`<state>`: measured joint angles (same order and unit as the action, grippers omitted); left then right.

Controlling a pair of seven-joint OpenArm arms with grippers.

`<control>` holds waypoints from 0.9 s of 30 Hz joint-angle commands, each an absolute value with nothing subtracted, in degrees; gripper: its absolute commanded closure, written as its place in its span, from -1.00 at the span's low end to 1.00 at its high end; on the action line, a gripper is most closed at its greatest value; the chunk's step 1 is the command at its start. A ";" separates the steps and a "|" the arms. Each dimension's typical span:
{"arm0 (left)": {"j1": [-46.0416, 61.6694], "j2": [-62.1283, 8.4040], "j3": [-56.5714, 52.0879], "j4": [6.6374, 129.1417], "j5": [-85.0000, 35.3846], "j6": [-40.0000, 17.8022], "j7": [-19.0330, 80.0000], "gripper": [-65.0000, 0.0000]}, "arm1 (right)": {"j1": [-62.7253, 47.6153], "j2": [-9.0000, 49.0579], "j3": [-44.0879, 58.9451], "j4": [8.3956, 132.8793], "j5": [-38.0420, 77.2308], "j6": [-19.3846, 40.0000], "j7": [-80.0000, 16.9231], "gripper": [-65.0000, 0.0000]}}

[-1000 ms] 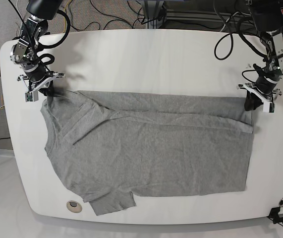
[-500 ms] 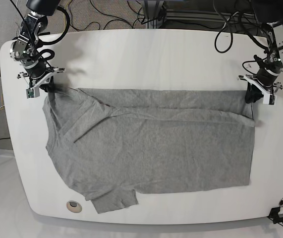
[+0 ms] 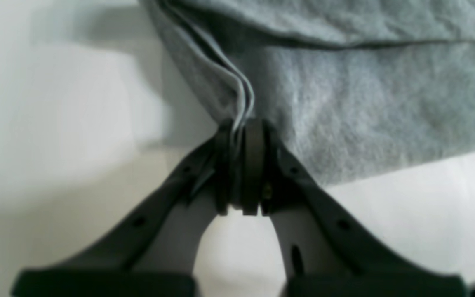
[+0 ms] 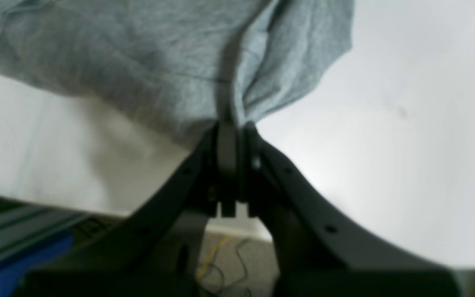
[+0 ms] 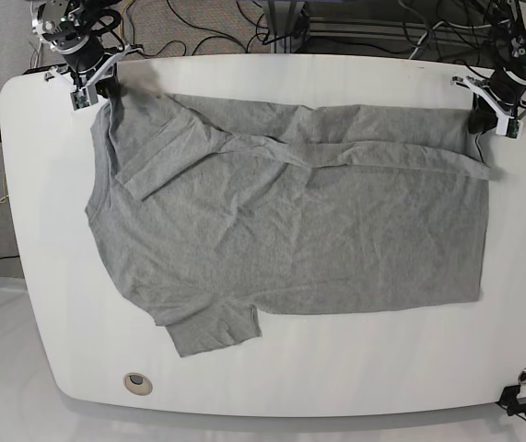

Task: Fold the T-shirt properly
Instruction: 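Drag the held shirt edge further toward the arm bases with both grippers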

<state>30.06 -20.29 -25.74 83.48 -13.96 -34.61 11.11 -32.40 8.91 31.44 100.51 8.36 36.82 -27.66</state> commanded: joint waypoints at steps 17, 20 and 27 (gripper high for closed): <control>38.29 -21.14 -31.08 88.75 -13.49 -34.86 11.74 1.00 | -39.52 10.07 31.78 104.04 8.92 36.53 -26.95 1.00; 38.11 -21.14 -31.08 88.75 -13.49 -34.86 11.74 1.00 | -39.43 10.07 31.78 104.04 8.92 36.26 -26.95 1.00; 36.62 -21.14 -31.52 89.36 -13.49 -34.86 11.74 -0.12 | -37.93 10.33 32.57 105.27 8.92 36.18 -26.95 0.49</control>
